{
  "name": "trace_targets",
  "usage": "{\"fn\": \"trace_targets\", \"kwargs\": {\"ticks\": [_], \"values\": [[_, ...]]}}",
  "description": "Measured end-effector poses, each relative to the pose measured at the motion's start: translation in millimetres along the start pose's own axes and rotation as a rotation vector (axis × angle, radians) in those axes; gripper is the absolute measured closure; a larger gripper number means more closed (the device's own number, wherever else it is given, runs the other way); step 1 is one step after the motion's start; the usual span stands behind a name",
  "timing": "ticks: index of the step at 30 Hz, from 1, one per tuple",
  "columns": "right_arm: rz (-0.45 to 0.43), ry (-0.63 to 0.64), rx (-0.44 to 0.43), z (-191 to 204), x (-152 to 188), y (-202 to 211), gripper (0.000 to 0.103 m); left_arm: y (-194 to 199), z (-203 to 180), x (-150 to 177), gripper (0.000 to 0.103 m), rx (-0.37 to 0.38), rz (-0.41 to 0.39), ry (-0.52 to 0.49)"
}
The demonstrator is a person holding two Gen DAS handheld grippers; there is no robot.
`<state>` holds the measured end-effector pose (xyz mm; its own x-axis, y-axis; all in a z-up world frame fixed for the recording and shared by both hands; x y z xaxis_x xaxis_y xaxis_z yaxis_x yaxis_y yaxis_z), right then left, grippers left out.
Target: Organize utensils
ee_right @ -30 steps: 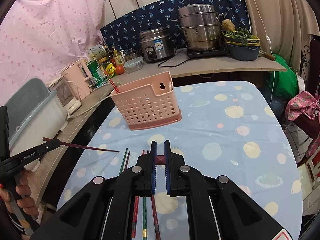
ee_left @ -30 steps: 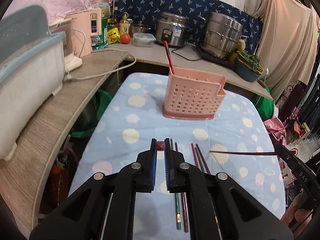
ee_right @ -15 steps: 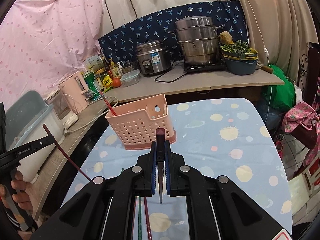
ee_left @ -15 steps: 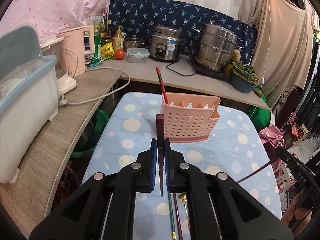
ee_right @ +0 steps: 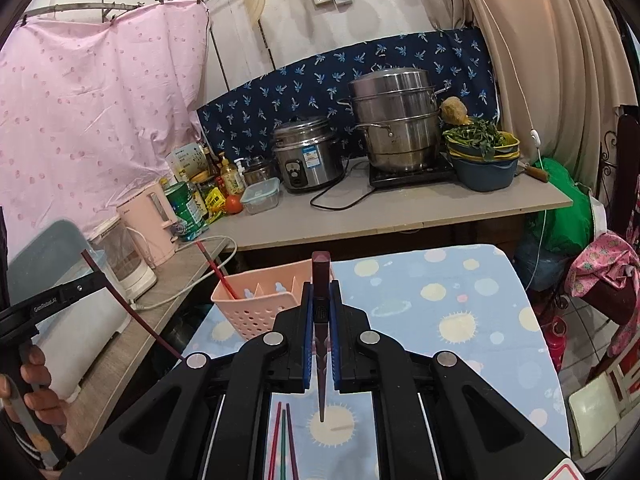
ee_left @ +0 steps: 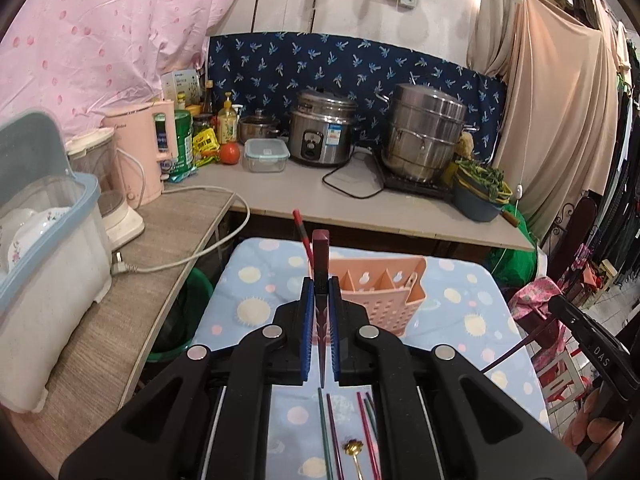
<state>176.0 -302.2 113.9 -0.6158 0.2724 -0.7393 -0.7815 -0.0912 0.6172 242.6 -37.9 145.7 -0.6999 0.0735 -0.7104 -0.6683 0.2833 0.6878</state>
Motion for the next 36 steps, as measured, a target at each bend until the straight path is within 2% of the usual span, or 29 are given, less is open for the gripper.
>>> {"fn": "trace_targets", "kwargs": {"ticks": [8, 16, 24, 30, 36], "values": [[-0.046, -0.032, -0.05, 4.9, -36.0, -4.1, 0.096, 3.6, -9.4, -35.1, 0.096, 0.023, -0.046, 0.011], [-0.109, -0.044, -0.073, 12.4, -81.0, -10.7, 0.096, 3.9, -21.9, -77.2, 0.096, 0.014, -0.099, -0.004], [-0.133, -0.063, -0.113, 21.7, -116.1, -36.6, 0.096, -18.3, -23.5, -109.5, 0.096, -0.01, -0.132, -0.012], [-0.096, -0.081, -0.139, 22.7, -122.3, -70.9, 0.096, -49.6, -19.6, -113.8, 0.096, -0.02, -0.098, -0.009], [-0.03, -0.07, -0.143, 23.8, -107.5, -106.8, 0.096, -83.2, -17.7, -104.0, 0.096, -0.023, -0.049, -0.007]]}}
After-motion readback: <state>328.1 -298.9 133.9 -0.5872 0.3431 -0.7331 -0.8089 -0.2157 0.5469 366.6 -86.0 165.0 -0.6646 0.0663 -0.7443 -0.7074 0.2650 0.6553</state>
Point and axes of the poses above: each gripper's, at about its wrist camera, not at the fingertips, and y roughly against the way its jaws point, z to its left, x to its underside, the point moved 5 cm from there along -y, roughly the way its jaws point, and after that the axes turned 11 degrees about z, right-handed, at the moved point
